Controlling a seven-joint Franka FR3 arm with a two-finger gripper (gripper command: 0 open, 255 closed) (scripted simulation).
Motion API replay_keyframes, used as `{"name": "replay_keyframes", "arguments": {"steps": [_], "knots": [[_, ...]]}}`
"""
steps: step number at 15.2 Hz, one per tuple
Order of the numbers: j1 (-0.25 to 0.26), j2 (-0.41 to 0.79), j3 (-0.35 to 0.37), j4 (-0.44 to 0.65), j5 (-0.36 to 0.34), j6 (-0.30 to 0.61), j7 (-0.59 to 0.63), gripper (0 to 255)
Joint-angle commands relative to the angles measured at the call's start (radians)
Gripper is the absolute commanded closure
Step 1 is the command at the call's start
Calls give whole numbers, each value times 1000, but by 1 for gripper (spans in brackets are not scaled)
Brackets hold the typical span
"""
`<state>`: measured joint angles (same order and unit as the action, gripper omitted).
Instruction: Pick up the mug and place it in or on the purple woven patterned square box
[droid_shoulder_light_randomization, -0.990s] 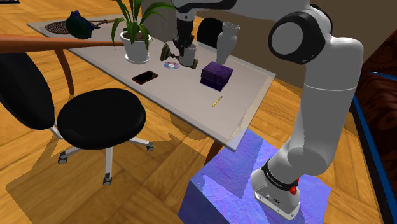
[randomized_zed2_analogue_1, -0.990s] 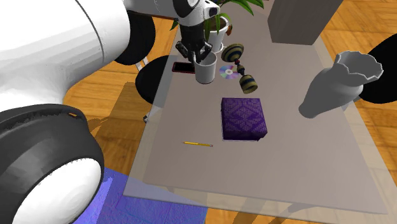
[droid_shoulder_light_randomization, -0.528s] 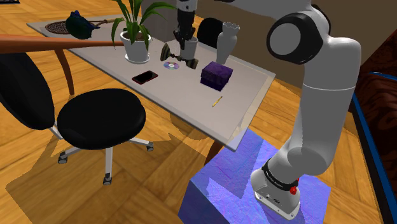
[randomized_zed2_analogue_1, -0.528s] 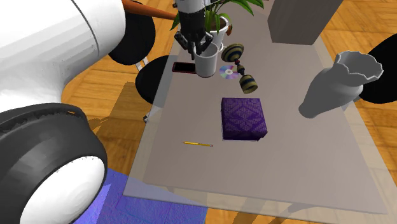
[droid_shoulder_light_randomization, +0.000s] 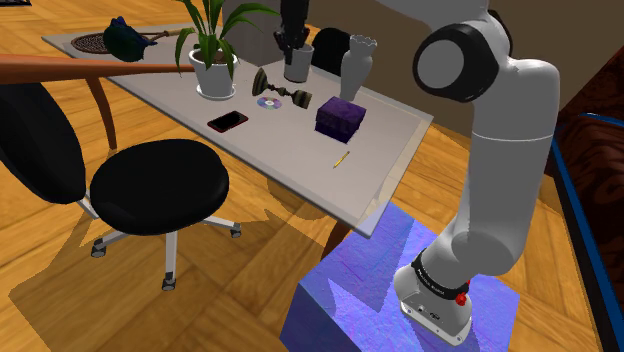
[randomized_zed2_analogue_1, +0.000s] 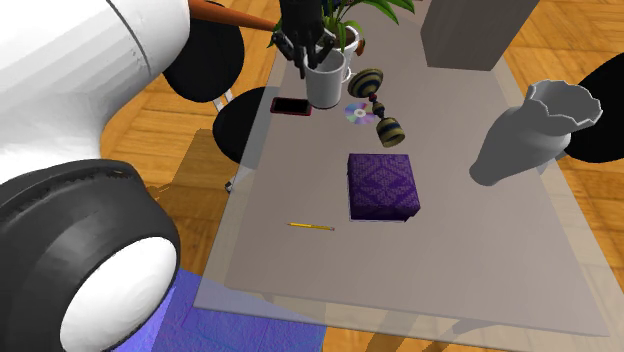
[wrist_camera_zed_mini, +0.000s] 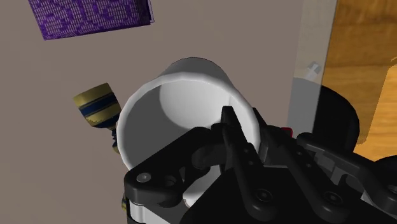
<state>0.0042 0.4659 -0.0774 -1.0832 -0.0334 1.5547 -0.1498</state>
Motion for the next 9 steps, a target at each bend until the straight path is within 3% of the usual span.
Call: {"name": "replay_keyframes", "arguments": {"steps": [1, 9], "knots": [[-13, -21, -5, -16, 1, -4, -18, 255], [-111, -186, -53, -233, 3, 58, -165, 255]]}}
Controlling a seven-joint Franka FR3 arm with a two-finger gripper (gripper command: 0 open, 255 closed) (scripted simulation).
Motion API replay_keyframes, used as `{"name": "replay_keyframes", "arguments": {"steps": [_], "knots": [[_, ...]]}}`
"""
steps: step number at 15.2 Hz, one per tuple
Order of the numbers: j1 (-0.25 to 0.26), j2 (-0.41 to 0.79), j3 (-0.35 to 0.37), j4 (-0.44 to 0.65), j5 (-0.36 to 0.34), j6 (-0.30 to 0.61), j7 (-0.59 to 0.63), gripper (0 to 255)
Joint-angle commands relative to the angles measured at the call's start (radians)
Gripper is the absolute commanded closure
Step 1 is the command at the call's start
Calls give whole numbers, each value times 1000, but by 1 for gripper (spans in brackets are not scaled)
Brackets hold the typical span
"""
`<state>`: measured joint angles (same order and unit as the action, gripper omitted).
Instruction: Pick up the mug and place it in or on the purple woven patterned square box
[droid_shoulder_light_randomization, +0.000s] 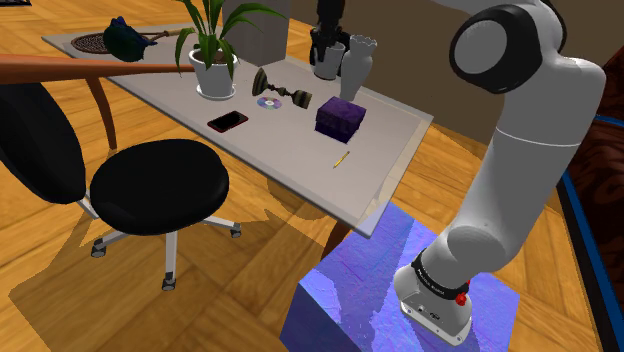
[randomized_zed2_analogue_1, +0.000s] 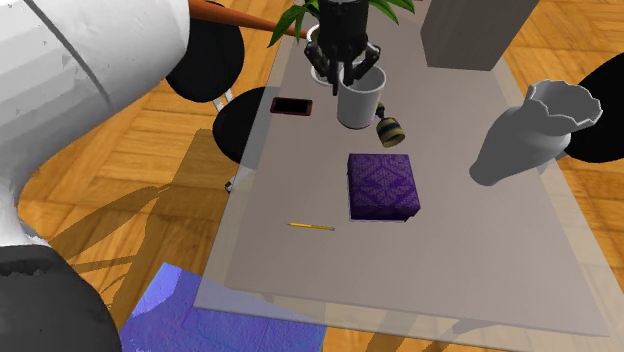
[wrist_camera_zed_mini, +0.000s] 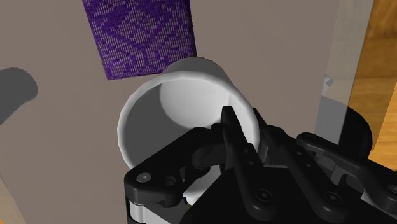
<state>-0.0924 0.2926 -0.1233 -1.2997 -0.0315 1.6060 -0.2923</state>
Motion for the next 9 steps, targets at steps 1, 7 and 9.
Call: {"name": "replay_keyframes", "arguments": {"steps": [1, 7, 9], "knots": [[-27, -27, -15, -34, 2, 10, -43, 255], [-87, -84, -52, -111, 4, 36, -141, 255], [-86, -90, -52, -146, 3, 65, -139, 255]]}}
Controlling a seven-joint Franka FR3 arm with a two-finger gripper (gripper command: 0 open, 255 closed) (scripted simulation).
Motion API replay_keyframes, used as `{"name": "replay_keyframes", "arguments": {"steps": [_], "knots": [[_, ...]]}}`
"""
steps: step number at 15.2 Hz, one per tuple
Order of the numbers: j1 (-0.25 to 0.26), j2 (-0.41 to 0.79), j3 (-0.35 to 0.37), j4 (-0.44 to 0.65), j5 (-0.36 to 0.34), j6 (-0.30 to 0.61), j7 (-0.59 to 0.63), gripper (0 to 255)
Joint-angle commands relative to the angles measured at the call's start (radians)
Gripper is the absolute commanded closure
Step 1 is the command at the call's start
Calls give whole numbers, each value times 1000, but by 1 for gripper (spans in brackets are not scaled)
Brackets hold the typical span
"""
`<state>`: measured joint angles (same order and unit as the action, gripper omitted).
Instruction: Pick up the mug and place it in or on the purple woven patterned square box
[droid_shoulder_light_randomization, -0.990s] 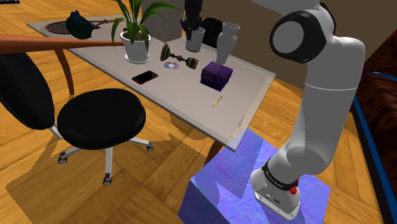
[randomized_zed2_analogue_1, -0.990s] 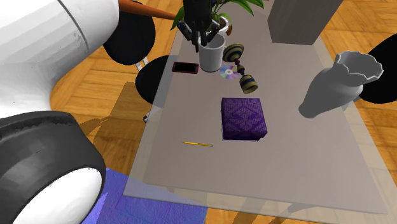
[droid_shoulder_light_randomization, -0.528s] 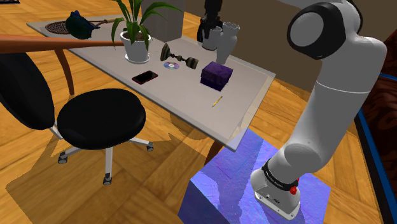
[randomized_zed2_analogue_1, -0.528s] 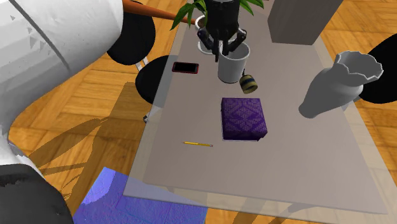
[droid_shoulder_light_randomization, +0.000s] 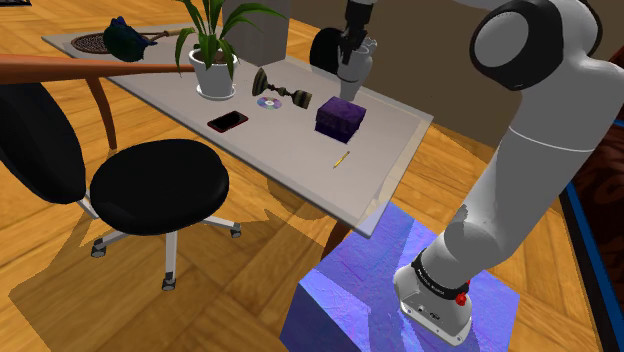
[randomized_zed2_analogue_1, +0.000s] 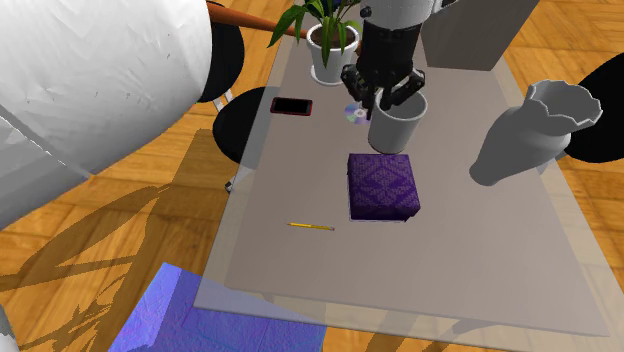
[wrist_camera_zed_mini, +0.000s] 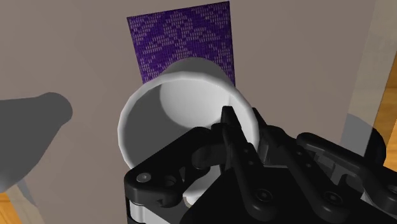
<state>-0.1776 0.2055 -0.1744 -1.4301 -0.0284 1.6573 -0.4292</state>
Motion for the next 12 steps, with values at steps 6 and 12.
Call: {"name": "replay_keyframes", "arguments": {"steps": [6, 12], "knots": [[1, -13, 0, -111, -3, 99, 3, 255], [2, -15, 1, -194, -4, 180, 7, 255]]}}
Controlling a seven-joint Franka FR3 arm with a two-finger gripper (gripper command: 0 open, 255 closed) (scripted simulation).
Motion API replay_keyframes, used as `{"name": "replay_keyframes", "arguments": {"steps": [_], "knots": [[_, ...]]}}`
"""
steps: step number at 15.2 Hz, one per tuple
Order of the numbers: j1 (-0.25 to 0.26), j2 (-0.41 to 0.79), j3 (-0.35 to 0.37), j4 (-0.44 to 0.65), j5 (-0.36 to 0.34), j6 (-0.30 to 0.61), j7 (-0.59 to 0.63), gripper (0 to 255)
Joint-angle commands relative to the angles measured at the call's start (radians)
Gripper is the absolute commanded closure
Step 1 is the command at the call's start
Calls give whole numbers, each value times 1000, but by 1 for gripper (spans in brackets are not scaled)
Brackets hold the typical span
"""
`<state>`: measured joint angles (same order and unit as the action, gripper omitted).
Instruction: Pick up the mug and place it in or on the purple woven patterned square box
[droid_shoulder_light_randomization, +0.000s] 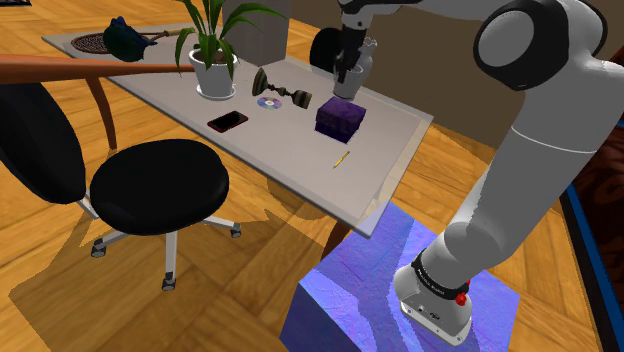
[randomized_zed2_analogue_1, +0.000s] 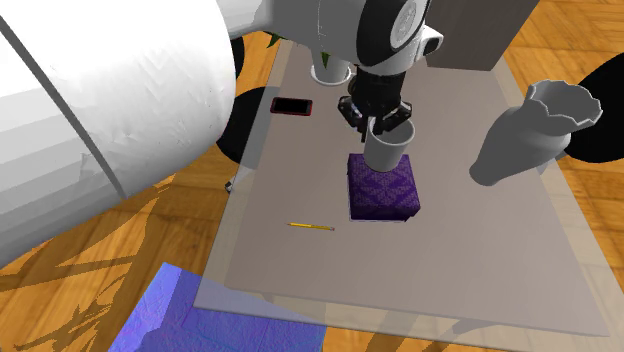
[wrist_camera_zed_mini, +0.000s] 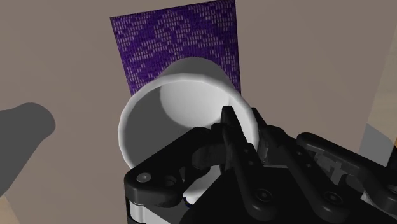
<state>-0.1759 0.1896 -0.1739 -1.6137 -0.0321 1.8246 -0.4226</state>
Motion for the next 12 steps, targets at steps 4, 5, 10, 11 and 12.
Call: {"name": "replay_keyframes", "arguments": {"steps": [4, 5, 10, 11, 12], "knots": [[0, 3, 0, -41, 0, 45, 2, 255], [0, 3, 0, -41, 0, 45, 2, 255], [0, 3, 0, -41, 0, 45, 2, 255], [0, 3, 0, -41, 0, 45, 2, 0], [0, 3, 1, -41, 0, 45, 2, 0]]}}
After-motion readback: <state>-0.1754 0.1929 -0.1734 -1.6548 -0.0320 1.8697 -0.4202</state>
